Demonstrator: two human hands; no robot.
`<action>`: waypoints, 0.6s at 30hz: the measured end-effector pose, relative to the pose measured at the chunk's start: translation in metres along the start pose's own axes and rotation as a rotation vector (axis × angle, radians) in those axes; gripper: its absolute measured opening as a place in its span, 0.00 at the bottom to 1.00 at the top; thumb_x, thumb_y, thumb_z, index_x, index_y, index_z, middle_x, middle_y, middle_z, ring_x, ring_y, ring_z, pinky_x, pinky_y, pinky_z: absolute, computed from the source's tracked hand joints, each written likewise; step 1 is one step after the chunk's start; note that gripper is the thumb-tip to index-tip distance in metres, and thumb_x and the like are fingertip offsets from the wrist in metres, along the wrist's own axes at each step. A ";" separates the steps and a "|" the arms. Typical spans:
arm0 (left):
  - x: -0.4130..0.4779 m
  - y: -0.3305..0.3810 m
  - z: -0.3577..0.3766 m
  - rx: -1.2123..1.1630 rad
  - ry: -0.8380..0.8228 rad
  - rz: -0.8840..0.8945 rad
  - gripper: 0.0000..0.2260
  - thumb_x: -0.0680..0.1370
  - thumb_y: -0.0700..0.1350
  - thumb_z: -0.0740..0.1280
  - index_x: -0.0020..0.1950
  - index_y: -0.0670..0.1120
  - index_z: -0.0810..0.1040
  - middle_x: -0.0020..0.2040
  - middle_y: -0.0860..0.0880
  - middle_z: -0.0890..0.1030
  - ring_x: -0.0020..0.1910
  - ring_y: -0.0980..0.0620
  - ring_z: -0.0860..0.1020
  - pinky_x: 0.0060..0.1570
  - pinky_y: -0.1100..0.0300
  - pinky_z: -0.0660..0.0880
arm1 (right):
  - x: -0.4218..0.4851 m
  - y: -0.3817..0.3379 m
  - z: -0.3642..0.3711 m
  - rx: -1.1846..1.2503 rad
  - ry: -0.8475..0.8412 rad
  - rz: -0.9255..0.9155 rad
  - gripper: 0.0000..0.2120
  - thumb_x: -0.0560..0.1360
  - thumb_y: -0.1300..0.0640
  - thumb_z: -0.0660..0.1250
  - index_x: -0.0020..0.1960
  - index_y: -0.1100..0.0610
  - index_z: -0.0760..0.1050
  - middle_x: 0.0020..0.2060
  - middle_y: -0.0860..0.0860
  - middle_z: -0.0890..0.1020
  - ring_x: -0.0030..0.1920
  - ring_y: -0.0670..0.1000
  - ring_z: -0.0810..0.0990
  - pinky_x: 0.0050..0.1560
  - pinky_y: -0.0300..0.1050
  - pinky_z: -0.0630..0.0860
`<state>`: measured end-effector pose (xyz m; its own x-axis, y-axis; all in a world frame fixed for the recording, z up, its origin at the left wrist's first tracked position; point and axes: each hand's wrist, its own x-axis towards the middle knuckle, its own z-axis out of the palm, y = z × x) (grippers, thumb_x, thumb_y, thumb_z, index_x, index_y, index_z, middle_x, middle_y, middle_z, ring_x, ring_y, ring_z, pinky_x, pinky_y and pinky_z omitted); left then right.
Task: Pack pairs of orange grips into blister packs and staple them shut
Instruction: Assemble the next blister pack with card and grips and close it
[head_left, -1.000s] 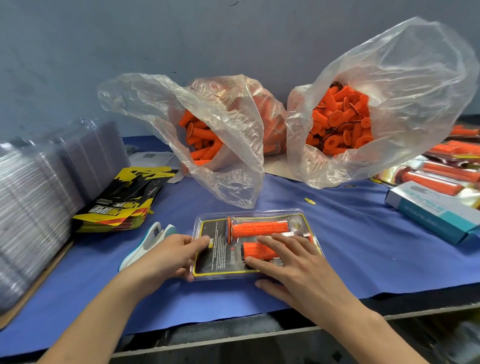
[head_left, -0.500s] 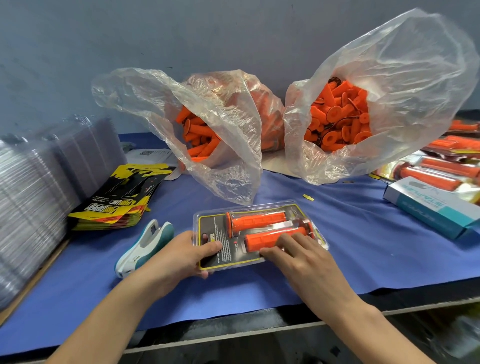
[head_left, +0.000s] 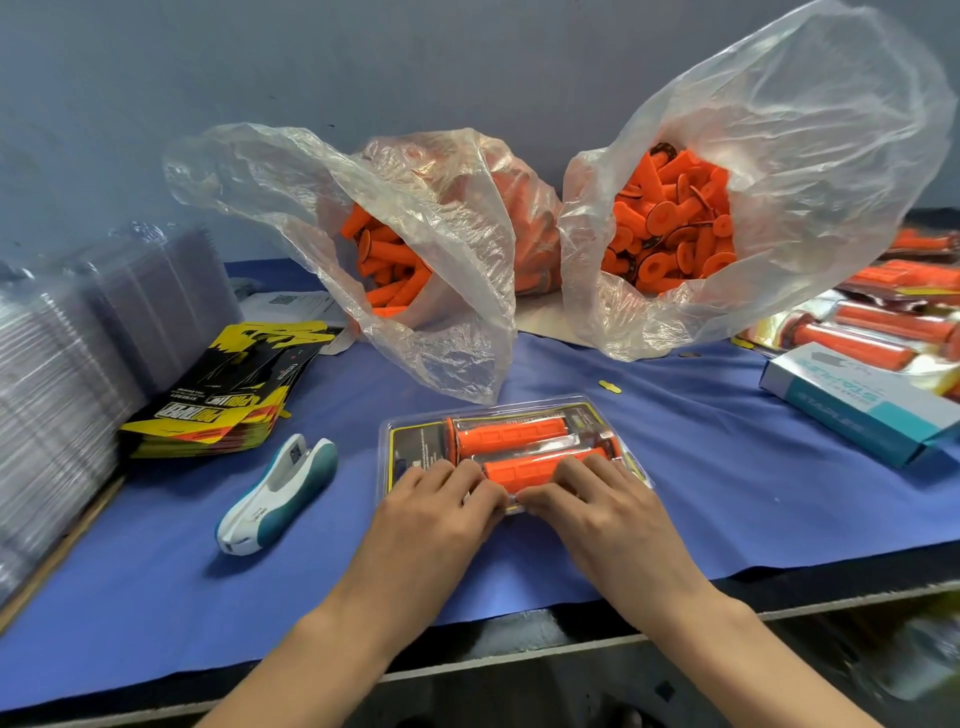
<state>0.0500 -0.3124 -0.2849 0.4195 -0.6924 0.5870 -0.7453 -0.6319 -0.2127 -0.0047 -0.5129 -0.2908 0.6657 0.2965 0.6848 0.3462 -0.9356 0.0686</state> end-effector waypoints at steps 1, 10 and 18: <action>0.001 0.000 0.000 0.006 0.024 0.000 0.05 0.81 0.48 0.64 0.46 0.51 0.77 0.41 0.52 0.74 0.39 0.49 0.73 0.39 0.54 0.71 | 0.000 0.000 -0.001 0.000 0.003 -0.006 0.05 0.77 0.55 0.66 0.50 0.48 0.80 0.39 0.47 0.74 0.40 0.52 0.72 0.41 0.45 0.69; -0.007 -0.018 -0.007 0.016 0.053 -0.003 0.09 0.79 0.49 0.65 0.39 0.50 0.78 0.36 0.52 0.76 0.35 0.49 0.76 0.36 0.55 0.74 | -0.007 0.012 -0.004 -0.044 0.011 0.025 0.10 0.80 0.51 0.62 0.44 0.49 0.80 0.37 0.47 0.75 0.39 0.51 0.72 0.41 0.44 0.68; -0.017 -0.047 -0.013 -0.096 -0.013 -0.065 0.09 0.76 0.52 0.65 0.41 0.50 0.80 0.41 0.57 0.81 0.45 0.50 0.81 0.48 0.52 0.76 | -0.010 0.022 -0.006 -0.057 -0.023 0.082 0.11 0.78 0.50 0.61 0.43 0.50 0.79 0.38 0.47 0.76 0.38 0.52 0.74 0.40 0.45 0.71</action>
<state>0.0711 -0.2670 -0.2749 0.4747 -0.6563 0.5865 -0.7625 -0.6395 -0.0985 -0.0074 -0.5374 -0.2921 0.7057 0.2218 0.6729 0.2517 -0.9663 0.0545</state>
